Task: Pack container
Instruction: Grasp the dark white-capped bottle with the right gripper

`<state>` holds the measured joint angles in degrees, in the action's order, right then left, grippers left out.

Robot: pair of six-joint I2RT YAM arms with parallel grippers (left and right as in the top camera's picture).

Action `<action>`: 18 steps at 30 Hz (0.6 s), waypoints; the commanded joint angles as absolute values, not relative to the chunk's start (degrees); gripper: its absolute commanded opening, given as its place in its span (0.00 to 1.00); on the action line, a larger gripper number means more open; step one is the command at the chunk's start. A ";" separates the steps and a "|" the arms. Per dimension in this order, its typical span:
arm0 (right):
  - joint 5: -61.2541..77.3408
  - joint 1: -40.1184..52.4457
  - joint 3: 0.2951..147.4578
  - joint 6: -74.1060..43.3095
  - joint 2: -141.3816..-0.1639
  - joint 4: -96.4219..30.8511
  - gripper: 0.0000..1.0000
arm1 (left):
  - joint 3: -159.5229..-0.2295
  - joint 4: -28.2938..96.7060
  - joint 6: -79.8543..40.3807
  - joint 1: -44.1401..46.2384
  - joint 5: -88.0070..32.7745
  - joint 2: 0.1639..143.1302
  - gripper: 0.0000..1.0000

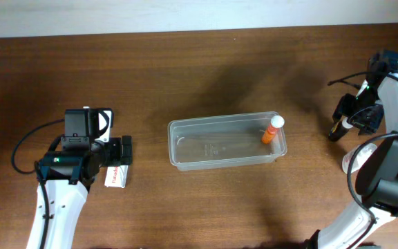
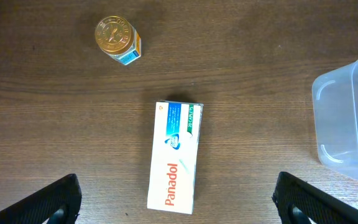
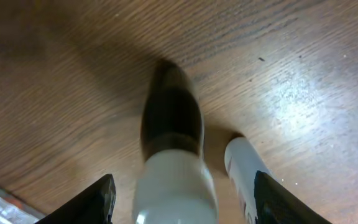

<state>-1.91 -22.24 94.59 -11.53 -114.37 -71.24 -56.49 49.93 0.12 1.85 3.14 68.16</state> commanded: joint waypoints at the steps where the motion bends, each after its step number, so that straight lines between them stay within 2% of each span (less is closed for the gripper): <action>1: -1.76 -22.90 94.06 -10.98 -115.24 -70.46 0.55 | -57.65 49.84 -0.47 1.69 2.31 68.18 0.99; 3: -1.74 -22.90 94.06 -10.98 -115.24 -70.24 0.43 | -57.65 49.87 -0.47 1.69 2.31 68.18 0.99; 7: -1.74 -22.90 94.06 -10.98 -115.24 -70.08 0.29 | -57.65 49.87 -0.47 1.69 2.31 68.18 0.99; 13: -1.69 -22.90 94.06 -10.98 -115.24 -70.04 0.19 | -57.65 49.87 -0.47 1.69 2.31 68.18 0.99; 18: 1.98 -22.74 94.70 -9.21 -114.06 -71.05 0.14 | -57.65 49.84 -0.47 1.69 2.31 68.18 0.99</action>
